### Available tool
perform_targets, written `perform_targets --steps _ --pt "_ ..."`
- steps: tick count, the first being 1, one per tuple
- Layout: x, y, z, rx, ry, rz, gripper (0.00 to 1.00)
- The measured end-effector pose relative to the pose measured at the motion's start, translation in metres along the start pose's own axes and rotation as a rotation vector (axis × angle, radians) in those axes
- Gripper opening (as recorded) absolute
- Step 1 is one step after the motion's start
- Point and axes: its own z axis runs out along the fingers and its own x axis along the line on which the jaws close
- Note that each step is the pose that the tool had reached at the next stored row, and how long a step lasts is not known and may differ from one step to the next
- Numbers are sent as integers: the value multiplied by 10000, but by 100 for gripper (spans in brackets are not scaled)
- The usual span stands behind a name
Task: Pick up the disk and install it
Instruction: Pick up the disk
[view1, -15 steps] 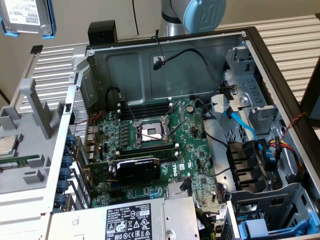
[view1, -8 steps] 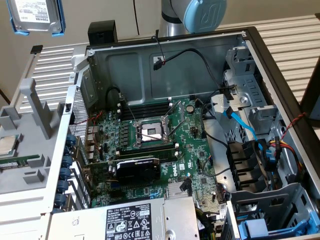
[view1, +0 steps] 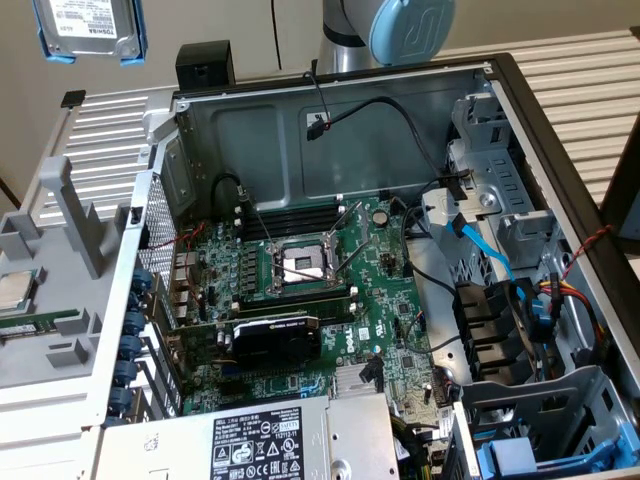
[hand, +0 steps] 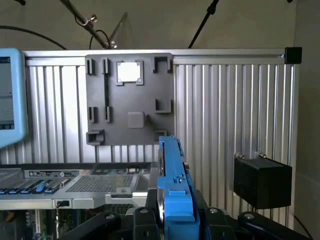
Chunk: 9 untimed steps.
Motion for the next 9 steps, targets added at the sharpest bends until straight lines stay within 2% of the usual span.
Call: perform_targets --steps 9 --pt "46 -253 -33 3 1 0 37"
